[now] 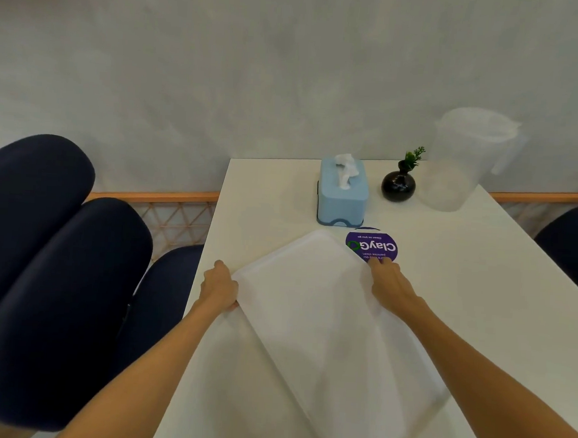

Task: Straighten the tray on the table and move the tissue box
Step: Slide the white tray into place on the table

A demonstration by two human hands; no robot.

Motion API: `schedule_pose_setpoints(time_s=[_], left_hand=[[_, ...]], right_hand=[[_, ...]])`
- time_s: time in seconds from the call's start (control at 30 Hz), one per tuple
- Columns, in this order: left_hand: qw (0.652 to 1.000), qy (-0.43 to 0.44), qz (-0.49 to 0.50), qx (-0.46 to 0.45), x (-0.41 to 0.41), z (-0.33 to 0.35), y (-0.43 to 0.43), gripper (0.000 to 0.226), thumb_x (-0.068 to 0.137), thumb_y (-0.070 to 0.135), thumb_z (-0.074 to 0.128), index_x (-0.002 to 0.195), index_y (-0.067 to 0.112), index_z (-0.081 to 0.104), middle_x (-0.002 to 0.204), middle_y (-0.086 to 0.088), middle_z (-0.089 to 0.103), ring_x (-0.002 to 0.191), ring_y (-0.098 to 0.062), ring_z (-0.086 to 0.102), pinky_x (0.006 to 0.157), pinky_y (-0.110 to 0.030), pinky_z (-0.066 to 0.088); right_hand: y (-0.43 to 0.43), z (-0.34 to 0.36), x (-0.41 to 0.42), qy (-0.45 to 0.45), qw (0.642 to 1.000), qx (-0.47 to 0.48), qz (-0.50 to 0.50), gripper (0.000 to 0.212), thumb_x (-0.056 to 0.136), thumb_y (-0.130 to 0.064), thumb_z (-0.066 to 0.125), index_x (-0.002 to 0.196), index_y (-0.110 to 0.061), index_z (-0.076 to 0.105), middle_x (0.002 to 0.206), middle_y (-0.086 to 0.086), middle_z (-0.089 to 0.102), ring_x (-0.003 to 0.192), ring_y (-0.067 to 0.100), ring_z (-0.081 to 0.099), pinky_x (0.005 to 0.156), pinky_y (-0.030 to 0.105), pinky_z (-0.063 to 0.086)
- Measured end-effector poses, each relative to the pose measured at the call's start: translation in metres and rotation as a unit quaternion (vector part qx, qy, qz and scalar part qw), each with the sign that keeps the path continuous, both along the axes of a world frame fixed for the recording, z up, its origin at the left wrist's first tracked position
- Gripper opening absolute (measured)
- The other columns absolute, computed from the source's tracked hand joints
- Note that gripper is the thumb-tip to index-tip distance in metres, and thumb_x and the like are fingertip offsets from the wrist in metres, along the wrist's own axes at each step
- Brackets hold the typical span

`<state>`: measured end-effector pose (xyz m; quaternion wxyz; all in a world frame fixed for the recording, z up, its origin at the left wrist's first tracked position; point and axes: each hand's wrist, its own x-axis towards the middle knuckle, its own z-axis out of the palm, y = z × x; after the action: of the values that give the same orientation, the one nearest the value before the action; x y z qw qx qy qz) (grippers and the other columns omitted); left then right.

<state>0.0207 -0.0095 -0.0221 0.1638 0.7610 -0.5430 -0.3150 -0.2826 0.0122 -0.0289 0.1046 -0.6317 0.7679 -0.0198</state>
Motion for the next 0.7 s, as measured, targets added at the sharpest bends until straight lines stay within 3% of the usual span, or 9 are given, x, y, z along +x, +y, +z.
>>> schedule_pose_setpoints(time_s=[0.1,0.23,0.33,0.5,0.7], left_hand=[[0.999,0.036,0.027,-0.029,0.005,0.002,-0.012,0.027,0.09,0.001,0.049,0.116,0.0,0.045,0.115,-0.022,0.051,0.086,-0.031,0.052,0.079,-0.045,0.054],[0.991,0.109,0.059,-0.049,0.009,0.004,-0.02,0.041,0.088,0.003,0.054,0.128,-0.001,0.044,0.13,-0.023,0.05,0.101,-0.032,0.054,0.079,-0.036,0.046],[0.99,0.127,0.051,-0.031,0.006,0.008,-0.011,0.042,0.088,0.009,0.06,0.127,0.0,0.046,0.127,-0.02,0.053,0.096,-0.027,0.052,0.078,-0.034,0.045],[0.989,0.146,0.01,0.035,0.002,0.005,0.037,0.039,0.085,0.009,0.064,0.12,0.004,0.048,0.11,-0.013,0.058,0.095,-0.031,0.062,0.056,-0.029,0.054],[0.997,0.078,-0.022,-0.003,0.011,-0.006,0.054,0.036,0.086,-0.004,0.057,0.121,0.003,0.054,0.094,-0.012,0.061,0.09,-0.03,0.062,0.078,-0.038,0.056]], right_hand=[[0.003,-0.004,0.006,-0.026,1.0,-0.011,-0.014,0.041,0.09,0.005,0.047,0.131,0.003,0.044,0.13,0.022,0.052,0.116,0.035,0.052,0.094,0.04,0.048],[0.003,-0.006,0.014,-0.079,0.996,-0.034,-0.024,0.039,0.088,0.005,0.051,0.127,0.006,0.048,0.127,0.023,0.055,0.113,0.035,0.054,0.094,0.037,0.048],[0.004,-0.004,0.016,-0.112,0.992,-0.049,-0.034,0.037,0.089,0.002,0.05,0.126,0.006,0.051,0.127,0.024,0.055,0.115,0.035,0.054,0.095,0.037,0.047],[0.01,-0.006,0.018,-0.124,0.989,-0.044,-0.073,0.035,0.091,-0.007,0.053,0.124,0.003,0.054,0.126,0.021,0.057,0.112,0.034,0.057,0.093,0.036,0.048],[0.008,-0.011,0.019,-0.163,0.984,-0.042,-0.066,0.026,0.086,0.002,0.05,0.11,0.007,0.06,0.114,0.023,0.063,0.101,0.036,0.059,0.088,0.04,0.052]])
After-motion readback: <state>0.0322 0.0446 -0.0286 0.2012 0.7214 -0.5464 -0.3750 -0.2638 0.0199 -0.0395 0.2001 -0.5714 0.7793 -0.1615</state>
